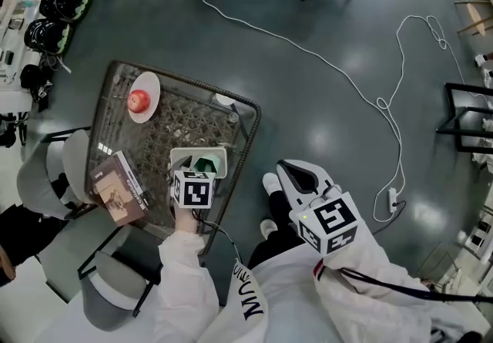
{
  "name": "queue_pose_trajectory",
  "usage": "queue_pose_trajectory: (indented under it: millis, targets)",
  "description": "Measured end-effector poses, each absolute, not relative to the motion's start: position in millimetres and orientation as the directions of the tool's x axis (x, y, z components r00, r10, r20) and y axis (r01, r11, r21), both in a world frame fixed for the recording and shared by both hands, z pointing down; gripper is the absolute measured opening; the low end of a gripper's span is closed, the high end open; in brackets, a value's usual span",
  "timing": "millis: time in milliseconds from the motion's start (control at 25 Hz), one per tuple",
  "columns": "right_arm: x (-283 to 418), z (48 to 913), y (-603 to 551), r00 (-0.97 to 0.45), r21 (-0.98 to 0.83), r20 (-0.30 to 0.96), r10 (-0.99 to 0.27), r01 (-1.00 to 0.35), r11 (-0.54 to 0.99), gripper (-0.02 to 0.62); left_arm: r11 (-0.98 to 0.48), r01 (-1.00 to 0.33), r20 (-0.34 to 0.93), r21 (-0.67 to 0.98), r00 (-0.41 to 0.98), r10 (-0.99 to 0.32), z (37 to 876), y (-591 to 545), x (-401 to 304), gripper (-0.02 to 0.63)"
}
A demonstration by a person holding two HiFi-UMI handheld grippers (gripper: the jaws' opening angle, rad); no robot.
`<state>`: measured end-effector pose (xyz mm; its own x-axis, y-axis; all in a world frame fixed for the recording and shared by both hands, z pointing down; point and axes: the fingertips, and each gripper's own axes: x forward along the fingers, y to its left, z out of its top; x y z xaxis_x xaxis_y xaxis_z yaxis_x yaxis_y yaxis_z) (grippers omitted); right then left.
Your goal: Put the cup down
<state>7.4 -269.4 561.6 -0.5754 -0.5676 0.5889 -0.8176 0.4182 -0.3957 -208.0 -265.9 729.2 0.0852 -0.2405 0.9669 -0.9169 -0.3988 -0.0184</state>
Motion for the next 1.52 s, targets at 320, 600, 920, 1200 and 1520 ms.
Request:
queue_pose_trajectory:
  millis: [320,600,920,1200,1520]
  targets:
    - [1.9,537.6,-251.4,-0.584,-0.374,0.557,-0.591,-0.811,0.450,0.005,-0.378,-0.925,0.947,-0.037,0.089,-0.309,701.5,-254.5,-210.8,0.170]
    - [-3.8,510.1,-224.7,-0.588,-0.345,0.527,-0.613,-0.808,0.478,0.005,-0.360,-0.931,0.906,-0.050,0.109,-0.409,657.2,-235.6,-207.4,0.170]
    - [-29.3,483.0,-178.2,-0.607,-0.314,0.487,-0.628,-0.793,0.522,0.005,-0.341,-0.939,0.853,-0.052,0.136,-0.504,608.7,-194.5,-216.5,0.169]
    - [-47.5,456.4,-134.5,-0.622,-0.285,0.453,-0.639,-0.780,0.558,0.005,-0.327,-0.944,0.788,-0.051,0.163,-0.594,558.6,-148.0,-219.1,0.167]
    - [-63.1,416.4,-79.1,-0.626,-0.239,0.405,-0.667,-0.776,0.584,0.005,-0.292,-0.955,0.690,-0.041,0.184,-0.700,497.5,-88.3,-221.7,0.166]
